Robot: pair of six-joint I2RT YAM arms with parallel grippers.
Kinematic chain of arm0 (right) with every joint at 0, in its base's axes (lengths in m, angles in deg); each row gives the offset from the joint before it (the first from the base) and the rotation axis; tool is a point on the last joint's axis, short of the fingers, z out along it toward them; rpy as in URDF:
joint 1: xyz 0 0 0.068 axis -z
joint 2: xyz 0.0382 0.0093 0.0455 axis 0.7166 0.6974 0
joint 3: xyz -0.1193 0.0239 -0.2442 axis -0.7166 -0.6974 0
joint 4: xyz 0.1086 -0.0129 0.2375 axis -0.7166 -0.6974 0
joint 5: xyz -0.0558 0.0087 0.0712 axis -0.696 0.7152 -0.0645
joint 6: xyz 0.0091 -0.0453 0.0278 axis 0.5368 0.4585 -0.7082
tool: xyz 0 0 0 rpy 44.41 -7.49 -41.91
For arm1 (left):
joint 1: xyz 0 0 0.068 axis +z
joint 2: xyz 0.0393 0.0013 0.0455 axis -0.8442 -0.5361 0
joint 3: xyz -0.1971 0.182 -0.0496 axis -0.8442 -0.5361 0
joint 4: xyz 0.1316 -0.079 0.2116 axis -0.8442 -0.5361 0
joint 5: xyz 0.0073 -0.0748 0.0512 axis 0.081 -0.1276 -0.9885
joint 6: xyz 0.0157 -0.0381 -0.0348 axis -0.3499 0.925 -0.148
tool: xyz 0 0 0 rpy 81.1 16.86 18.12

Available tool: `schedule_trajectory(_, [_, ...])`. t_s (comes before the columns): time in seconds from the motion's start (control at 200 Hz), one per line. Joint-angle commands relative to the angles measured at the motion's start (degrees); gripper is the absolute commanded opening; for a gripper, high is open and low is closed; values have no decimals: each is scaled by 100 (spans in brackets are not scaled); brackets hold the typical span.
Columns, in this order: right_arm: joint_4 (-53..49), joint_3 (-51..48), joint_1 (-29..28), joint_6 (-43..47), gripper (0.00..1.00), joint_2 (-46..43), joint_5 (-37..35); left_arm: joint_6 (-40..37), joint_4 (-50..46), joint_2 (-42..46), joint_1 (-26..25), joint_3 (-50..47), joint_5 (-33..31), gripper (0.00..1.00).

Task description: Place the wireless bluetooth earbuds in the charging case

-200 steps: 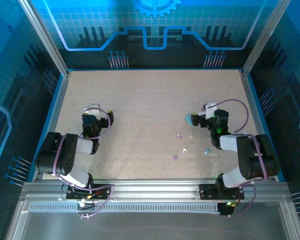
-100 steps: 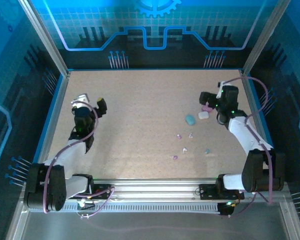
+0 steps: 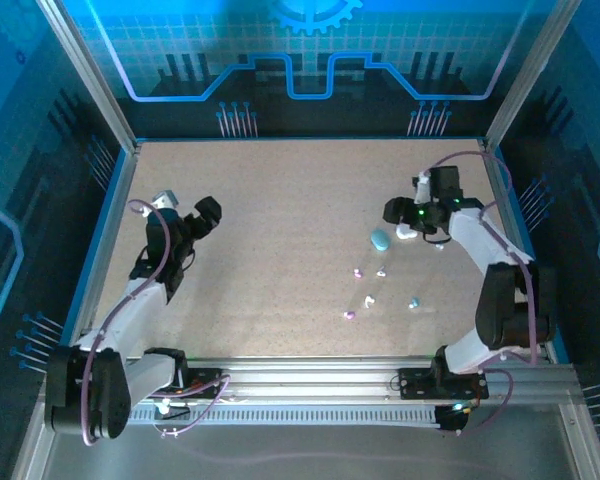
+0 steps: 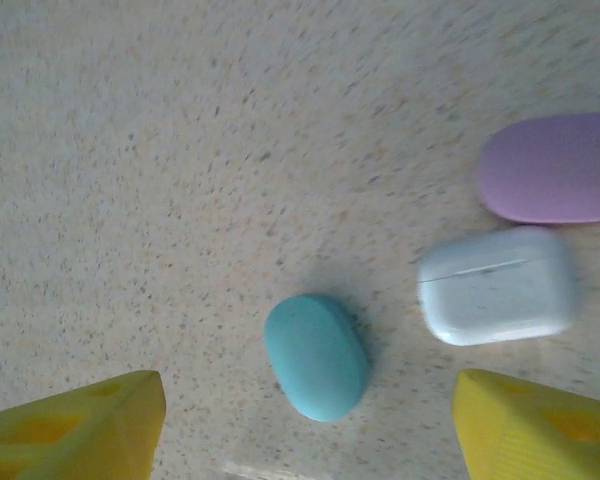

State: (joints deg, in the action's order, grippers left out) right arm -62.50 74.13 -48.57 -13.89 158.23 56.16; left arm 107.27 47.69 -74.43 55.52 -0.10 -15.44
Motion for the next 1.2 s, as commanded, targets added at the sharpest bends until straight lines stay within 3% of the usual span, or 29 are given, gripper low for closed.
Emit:
schedule_trajectory(0.0, [-546,395,-305,381,75,409,13,319,21,-345,-226,384,709,99])
schedule_trajectory(0.13, [-767,687,-592,569,77,847,-494,95,25,-684,-653,588,582,99])
schedule_trajectory(0.435, [-985,856,-930,757,76,1398,-871,-475,-234,-1303,-1306,1156,542,99])
schedule_trajectory(1.196, [-1043,1028,-1297,1087,56,1868,-1603,-686,-247,-1465,-1358,1295,544,99])
